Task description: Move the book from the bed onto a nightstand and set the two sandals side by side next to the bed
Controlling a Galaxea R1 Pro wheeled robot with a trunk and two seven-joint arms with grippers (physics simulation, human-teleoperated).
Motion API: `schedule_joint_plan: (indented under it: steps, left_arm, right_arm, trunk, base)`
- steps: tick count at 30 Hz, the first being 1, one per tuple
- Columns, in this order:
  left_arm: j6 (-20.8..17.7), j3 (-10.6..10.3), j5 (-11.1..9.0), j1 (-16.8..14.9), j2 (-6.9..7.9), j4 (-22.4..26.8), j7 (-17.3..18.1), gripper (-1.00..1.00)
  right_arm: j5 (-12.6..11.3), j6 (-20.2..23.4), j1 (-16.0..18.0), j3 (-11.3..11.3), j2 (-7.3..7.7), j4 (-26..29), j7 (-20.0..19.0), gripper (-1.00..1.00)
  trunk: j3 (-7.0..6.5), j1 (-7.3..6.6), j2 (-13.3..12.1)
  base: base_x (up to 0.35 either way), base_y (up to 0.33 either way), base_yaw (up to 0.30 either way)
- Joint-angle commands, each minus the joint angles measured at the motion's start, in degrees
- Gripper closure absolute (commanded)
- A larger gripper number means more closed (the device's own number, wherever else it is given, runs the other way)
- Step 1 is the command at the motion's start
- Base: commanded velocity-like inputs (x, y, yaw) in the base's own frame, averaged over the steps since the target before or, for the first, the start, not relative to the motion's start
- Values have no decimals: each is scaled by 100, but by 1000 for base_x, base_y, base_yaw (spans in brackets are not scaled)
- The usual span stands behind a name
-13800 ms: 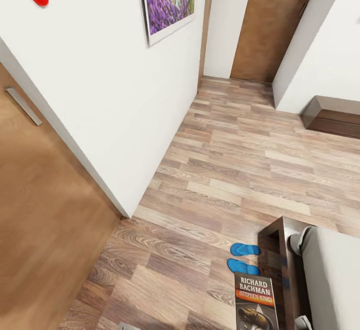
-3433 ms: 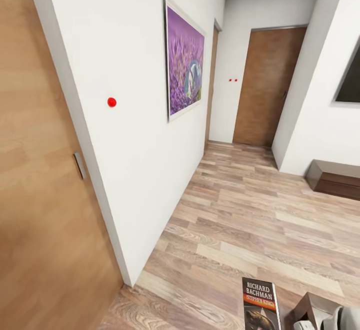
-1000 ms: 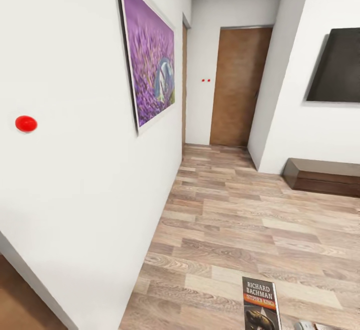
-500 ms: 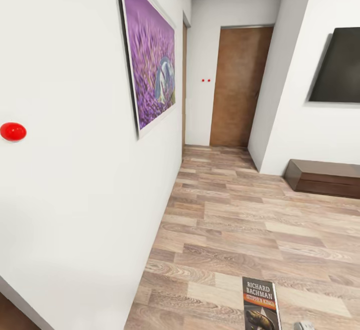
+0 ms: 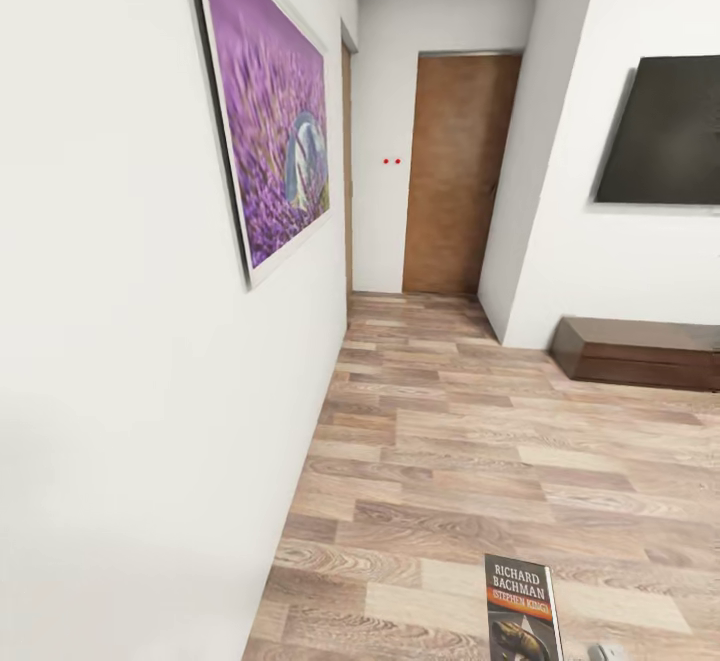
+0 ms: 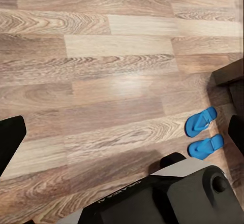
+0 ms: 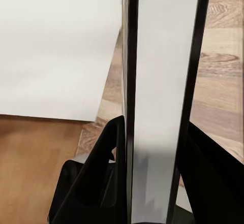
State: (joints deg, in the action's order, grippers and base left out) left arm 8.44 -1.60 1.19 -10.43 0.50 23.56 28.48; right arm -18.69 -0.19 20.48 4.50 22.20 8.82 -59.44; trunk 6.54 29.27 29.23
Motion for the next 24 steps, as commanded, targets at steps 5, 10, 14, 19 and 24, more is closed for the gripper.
schedule_joint_plan:
  steps: [5,10,14,19,24]
  left_arm:
    - [35,-16,13,-3,3,-1,0,-100]
    - [35,-16,13,-3,3,-1,0,-100]
    - [35,-16,13,-3,3,-1,0,-100]
    - [35,-16,13,-3,3,-1,0,-100]
    - [34,-16,13,-3,3,-1,0,-100]
  right_arm:
    - [-56,10,7,43,3,-4,-23,100]
    - [-56,10,6,42,3,-4,-23,100]
    - [-56,10,7,43,3,-4,-23,100]
    - [-56,10,7,42,3,-4,-23,100]
    - [-56,10,5,42,3,-4,-23,100]
  trunk:
    - [11,3,10]
    - [11,3,10]
    - [11,3,10]
    - [11,3,10]
    - [11,3,10]
  base:
    - [1,0,-202]
    - [0,0,-201]
    - [0,0,-200]
    - [0,0,-142]
    - [55,28,-18]
